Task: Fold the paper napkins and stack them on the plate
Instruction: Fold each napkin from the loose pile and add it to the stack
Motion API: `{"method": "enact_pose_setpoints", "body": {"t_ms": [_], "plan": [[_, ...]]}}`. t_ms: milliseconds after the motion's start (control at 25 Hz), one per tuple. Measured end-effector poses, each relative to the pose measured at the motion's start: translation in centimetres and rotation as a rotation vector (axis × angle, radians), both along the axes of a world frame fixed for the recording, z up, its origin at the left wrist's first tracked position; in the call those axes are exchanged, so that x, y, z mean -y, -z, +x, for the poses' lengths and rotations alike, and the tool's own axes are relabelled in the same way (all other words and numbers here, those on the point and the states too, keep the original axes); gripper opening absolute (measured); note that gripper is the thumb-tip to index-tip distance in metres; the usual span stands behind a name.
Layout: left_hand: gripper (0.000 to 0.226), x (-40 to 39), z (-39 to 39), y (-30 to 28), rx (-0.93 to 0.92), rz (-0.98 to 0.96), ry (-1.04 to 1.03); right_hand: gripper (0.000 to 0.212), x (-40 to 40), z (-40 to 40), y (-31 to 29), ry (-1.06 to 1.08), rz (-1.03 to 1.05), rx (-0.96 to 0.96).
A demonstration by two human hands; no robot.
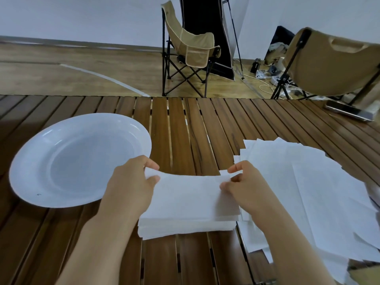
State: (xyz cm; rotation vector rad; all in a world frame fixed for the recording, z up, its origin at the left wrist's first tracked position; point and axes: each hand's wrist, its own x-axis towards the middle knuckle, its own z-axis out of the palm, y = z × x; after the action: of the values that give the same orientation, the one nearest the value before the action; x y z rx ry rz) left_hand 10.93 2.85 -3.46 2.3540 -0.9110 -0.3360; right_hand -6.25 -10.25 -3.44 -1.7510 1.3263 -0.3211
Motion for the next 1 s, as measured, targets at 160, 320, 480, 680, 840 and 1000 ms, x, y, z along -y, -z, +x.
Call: {"method": "enact_pose_setpoints", "body": {"t_ms": [160,320,480,680,840,1000], "plan": [[0.023,0.3,-0.4,1.0,-0.058,0.132,0.015,0.027,-0.1,0.2,0.7,-0.023,-0.033,-0.112],[0.024,0.2,-0.4,0.8,-0.071,0.183,0.007,0.023,-0.2,0.4,1.0,-0.034,-0.073,-0.173],[0.021,-0.1,-0.1,0.6,-0.092,0.274,-0.002,0.027,-0.1,0.2,0.6,-0.039,-0.187,-0.214],[0.046,-0.4,-0.1,0.6,-0.064,0.247,-0.052,0.021,0.0,-0.8,-0.6,0.055,-0.434,-0.524],[0.043,-0.6,-0.4,0.4,-0.021,0.187,-0.069,0.036,0.0,-1.7,-1.0,0.068,-0.32,-0.656],[0.035,-1.1,-1.3,-0.5,0.013,0.086,-0.032,0.034,0.2,-1.9,-0.5,0.085,-0.238,-0.74]]}}
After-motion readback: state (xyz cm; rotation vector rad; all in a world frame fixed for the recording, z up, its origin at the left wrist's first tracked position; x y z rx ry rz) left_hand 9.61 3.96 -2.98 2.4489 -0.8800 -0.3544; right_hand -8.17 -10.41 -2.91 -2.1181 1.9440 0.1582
